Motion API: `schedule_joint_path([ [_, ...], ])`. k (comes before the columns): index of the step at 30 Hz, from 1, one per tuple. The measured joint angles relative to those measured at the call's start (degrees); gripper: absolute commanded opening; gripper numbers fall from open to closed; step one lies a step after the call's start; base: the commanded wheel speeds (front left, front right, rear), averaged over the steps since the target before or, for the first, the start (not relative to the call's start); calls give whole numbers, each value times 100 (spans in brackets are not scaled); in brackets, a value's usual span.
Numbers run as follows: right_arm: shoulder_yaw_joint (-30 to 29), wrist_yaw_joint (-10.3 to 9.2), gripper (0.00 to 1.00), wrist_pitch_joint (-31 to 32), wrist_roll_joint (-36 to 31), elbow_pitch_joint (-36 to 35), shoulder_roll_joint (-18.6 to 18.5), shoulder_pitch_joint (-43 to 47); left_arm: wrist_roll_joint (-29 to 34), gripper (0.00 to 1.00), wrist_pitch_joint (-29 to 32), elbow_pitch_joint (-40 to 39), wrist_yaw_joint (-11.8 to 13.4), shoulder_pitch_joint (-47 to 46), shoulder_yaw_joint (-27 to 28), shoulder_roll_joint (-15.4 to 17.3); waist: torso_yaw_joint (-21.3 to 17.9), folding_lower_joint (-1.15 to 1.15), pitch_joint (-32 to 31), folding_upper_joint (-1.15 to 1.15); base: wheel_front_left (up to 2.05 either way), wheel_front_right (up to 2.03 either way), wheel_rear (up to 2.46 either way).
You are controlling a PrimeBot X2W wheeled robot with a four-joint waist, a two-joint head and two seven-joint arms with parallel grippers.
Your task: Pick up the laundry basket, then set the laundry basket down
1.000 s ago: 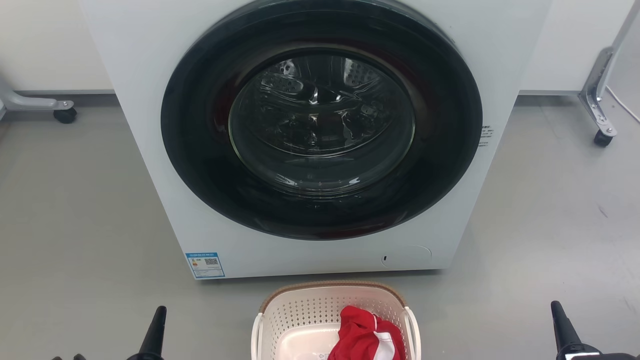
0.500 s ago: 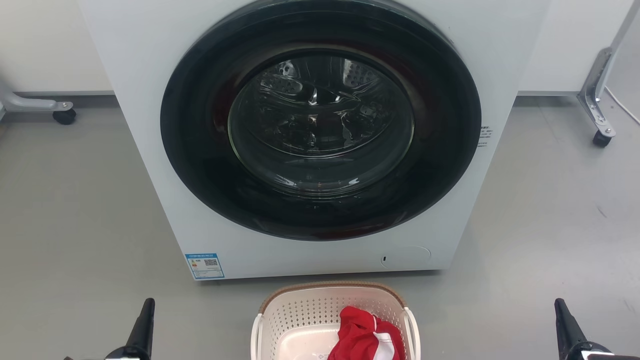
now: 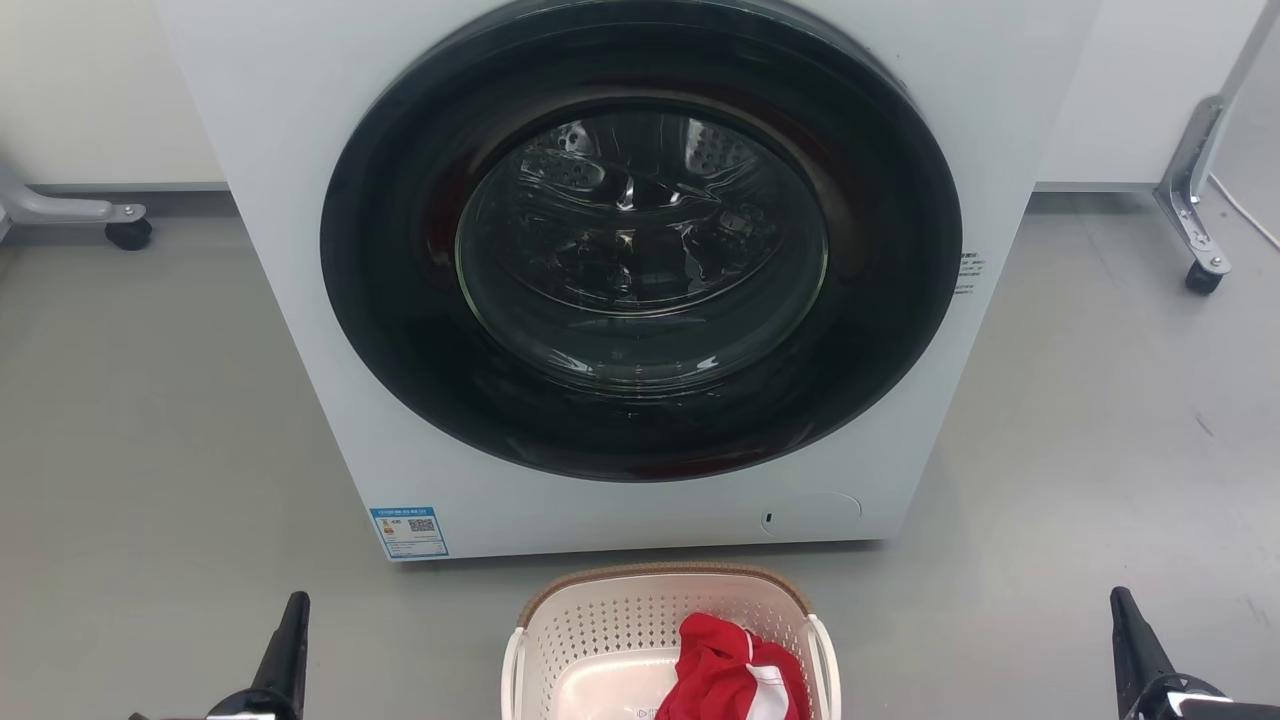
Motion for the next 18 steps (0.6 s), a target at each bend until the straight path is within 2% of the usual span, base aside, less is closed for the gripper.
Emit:
schedule_joint_path([
  [18,0,23,0,0,0,0,1,0,0,0,0,3,0,0,0,-2,0,0,0,0,0,0,0],
])
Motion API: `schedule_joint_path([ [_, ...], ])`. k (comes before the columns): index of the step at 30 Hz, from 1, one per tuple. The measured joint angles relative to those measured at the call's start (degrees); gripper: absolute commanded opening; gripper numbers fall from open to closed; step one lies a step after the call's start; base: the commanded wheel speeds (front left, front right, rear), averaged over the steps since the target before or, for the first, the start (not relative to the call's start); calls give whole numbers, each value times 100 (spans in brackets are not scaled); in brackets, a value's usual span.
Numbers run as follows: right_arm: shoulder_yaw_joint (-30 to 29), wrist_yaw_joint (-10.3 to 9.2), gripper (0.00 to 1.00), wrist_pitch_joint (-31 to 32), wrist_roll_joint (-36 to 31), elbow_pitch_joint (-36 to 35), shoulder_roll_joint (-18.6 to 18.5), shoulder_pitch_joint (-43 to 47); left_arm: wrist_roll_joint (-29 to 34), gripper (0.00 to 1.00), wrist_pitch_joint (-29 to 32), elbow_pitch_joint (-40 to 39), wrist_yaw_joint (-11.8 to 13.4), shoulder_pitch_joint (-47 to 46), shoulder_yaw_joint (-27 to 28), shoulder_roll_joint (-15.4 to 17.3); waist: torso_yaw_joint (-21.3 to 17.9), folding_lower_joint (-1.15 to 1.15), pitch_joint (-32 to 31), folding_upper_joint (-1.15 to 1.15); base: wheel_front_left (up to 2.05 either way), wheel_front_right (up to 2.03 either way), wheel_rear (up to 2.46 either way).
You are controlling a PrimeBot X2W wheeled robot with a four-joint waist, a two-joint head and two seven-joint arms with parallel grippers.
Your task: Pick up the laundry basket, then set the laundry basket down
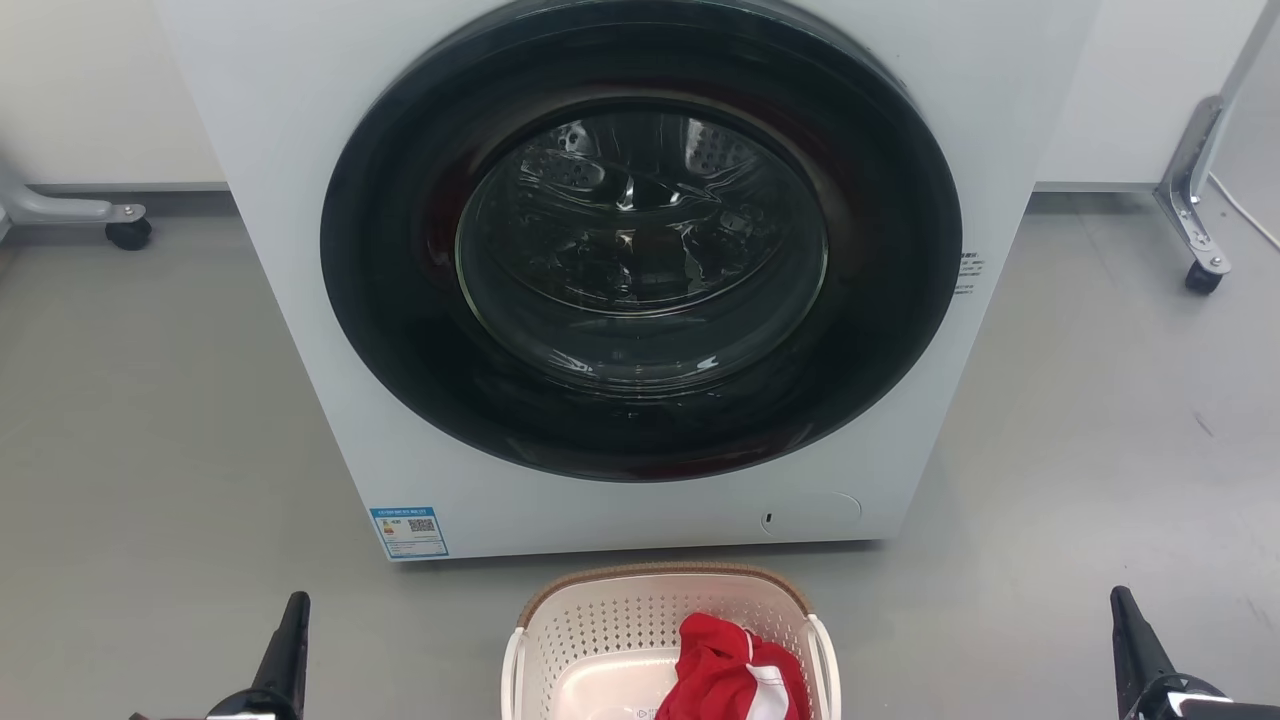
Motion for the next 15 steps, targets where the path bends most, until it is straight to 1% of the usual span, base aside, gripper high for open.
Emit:
schedule_joint_path([
  [15,0,1,0,0,0,0,0,0,-4,0,0,1,-1,0,-1,0,0,0,0,0,0,0,0],
])
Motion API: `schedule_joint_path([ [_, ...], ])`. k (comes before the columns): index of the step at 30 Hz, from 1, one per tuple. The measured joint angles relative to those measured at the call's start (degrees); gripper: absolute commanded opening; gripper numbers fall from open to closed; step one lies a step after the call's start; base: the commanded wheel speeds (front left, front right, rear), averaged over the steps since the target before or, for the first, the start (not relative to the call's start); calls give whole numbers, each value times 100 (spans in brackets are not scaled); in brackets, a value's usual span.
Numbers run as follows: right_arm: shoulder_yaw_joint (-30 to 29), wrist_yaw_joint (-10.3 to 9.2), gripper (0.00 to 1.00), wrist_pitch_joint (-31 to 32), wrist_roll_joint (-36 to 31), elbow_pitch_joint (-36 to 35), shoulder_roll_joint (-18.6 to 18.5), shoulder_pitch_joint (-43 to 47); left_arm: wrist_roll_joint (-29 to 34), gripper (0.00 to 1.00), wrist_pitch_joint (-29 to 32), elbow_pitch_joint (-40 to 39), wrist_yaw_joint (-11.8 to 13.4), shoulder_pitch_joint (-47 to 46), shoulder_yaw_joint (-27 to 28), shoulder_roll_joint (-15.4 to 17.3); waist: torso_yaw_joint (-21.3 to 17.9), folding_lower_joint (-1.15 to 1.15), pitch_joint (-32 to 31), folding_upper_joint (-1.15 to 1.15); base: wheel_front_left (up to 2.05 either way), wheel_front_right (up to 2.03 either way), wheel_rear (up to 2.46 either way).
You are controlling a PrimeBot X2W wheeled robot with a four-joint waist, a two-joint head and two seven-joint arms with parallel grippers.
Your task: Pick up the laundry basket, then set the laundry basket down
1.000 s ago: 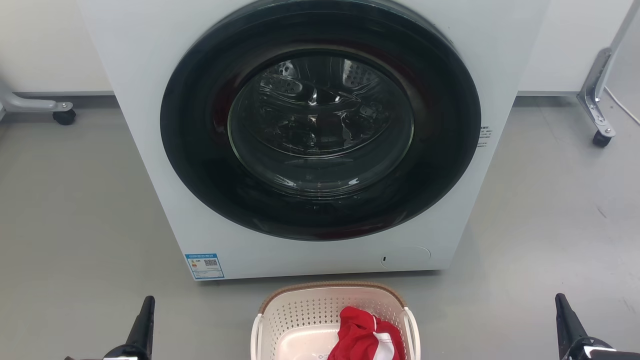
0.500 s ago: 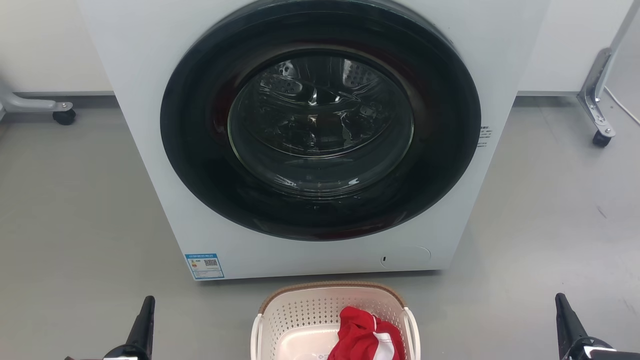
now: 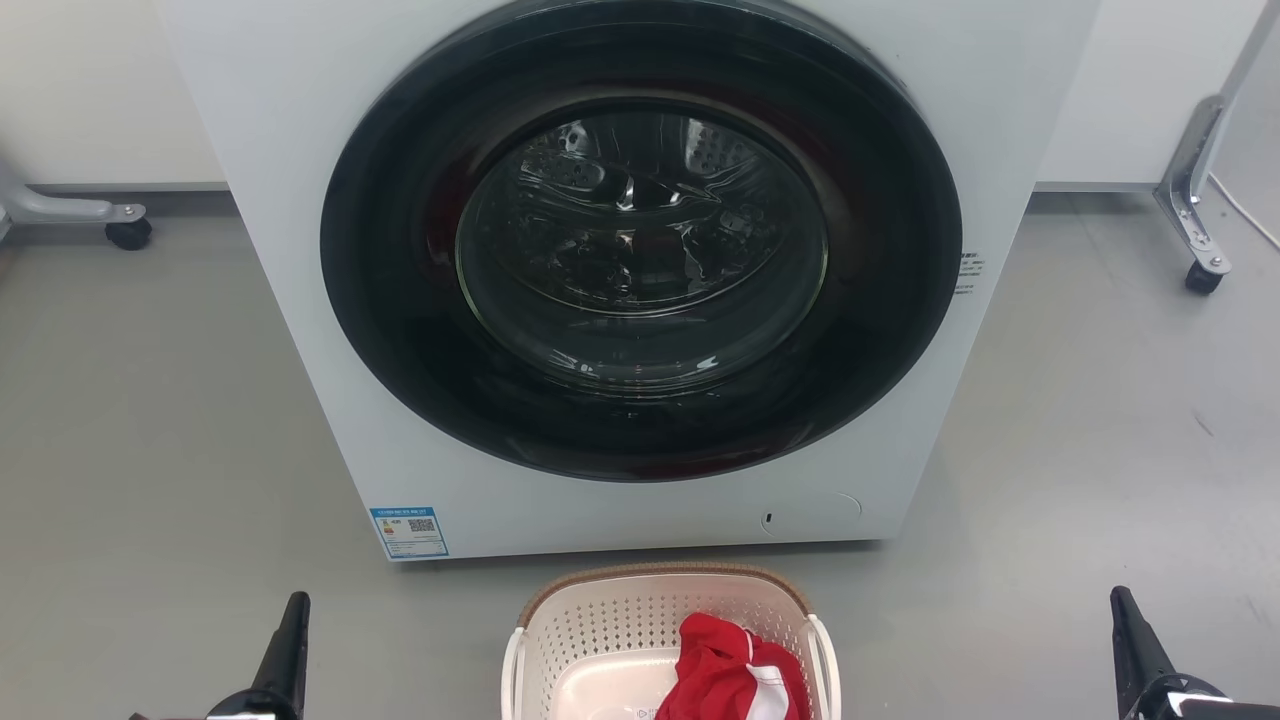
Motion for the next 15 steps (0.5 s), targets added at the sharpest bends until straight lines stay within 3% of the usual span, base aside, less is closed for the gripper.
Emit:
schedule_joint_path([
  [15,1,0,0,0,1,1,0,0,-1,0,0,3,0,0,0,0,0,0,0,0,0,0,0],
])
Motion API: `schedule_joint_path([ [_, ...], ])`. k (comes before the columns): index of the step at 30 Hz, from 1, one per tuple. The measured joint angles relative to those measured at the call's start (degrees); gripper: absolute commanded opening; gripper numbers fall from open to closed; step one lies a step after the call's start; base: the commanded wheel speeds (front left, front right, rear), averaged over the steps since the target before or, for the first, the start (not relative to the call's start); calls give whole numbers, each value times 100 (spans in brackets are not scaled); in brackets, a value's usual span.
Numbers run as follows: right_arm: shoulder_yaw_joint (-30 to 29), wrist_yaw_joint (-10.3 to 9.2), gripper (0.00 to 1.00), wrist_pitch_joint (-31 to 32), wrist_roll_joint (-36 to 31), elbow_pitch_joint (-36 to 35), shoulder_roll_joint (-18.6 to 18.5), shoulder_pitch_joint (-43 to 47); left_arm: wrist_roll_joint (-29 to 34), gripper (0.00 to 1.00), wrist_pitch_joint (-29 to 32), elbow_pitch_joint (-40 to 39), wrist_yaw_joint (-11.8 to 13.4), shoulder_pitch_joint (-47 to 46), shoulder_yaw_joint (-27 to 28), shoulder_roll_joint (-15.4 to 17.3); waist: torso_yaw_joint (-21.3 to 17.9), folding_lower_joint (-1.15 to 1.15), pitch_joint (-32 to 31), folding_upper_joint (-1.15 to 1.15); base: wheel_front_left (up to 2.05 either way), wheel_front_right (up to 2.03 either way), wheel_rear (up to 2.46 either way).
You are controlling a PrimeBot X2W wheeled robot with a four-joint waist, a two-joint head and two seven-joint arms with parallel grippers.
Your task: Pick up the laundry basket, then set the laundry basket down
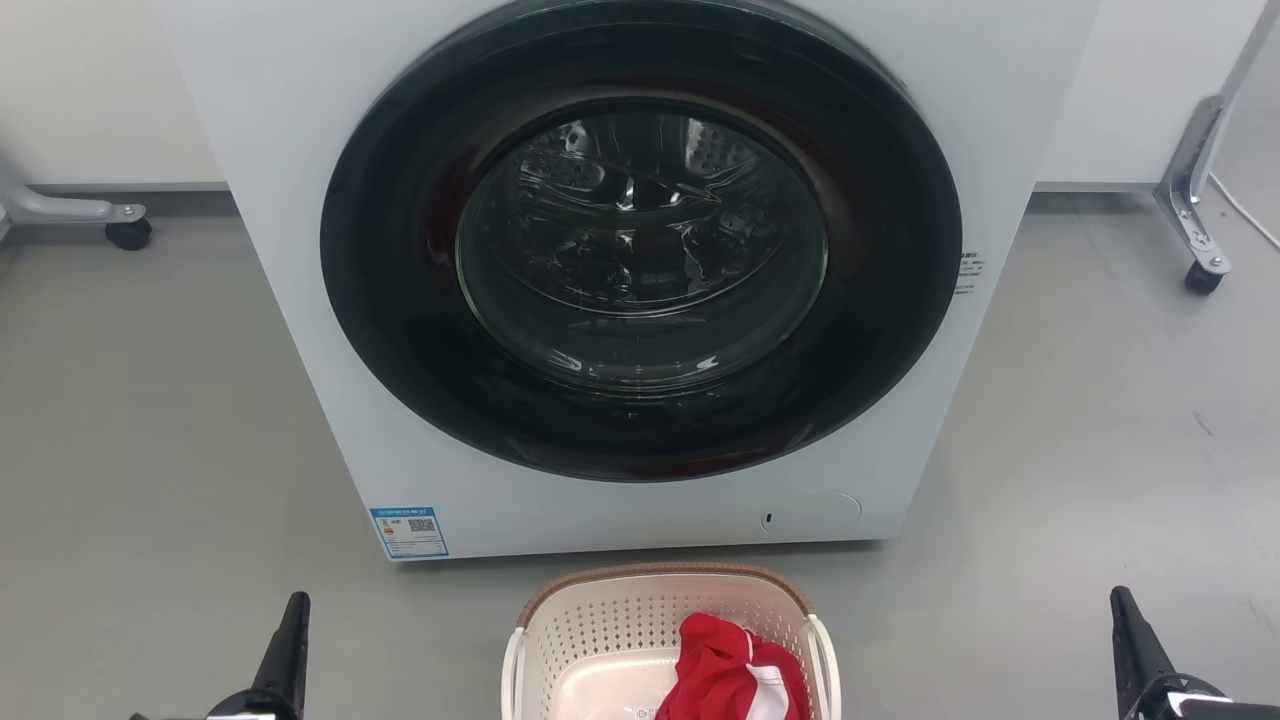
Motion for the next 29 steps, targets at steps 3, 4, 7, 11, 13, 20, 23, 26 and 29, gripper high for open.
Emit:
schedule_joint_path([
  [3,0,0,0,0,0,0,0,0,0,0,0,0,0,0,0,0,0,0,0,0,0,0,0],
  [4,0,0,0,0,0,0,0,0,0,0,0,0,0,0,0,0,0,0,0,0,0,0,0],
  [7,0,0,0,0,0,0,1,0,0,0,0,1,0,0,0,0,0,0,0,0,0,0,0],
  [11,0,0,0,0,0,0,1,0,0,0,0,2,0,0,0,0,0,0,0,0,0,0,0],
  [13,0,0,0,0,0,0,1,0,0,0,0,2,0,0,0,0,0,0,0,0,0,0,0],
  [20,0,0,0,0,0,0,1,0,0,0,0,3,0,0,0,0,0,0,0,0,0,0,0],
  [23,0,0,0,0,0,0,1,0,0,0,0,3,0,0,0,0,0,0,0,0,0,0,0],
  [26,0,0,0,0,0,0,1,0,0,0,0,4,0,0,0,0,0,0,0,0,0,0,0],
  [29,0,0,0,0,0,0,1,0,0,0,0,4,0,0,0,-1,0,0,0,0,0,0,0],
])
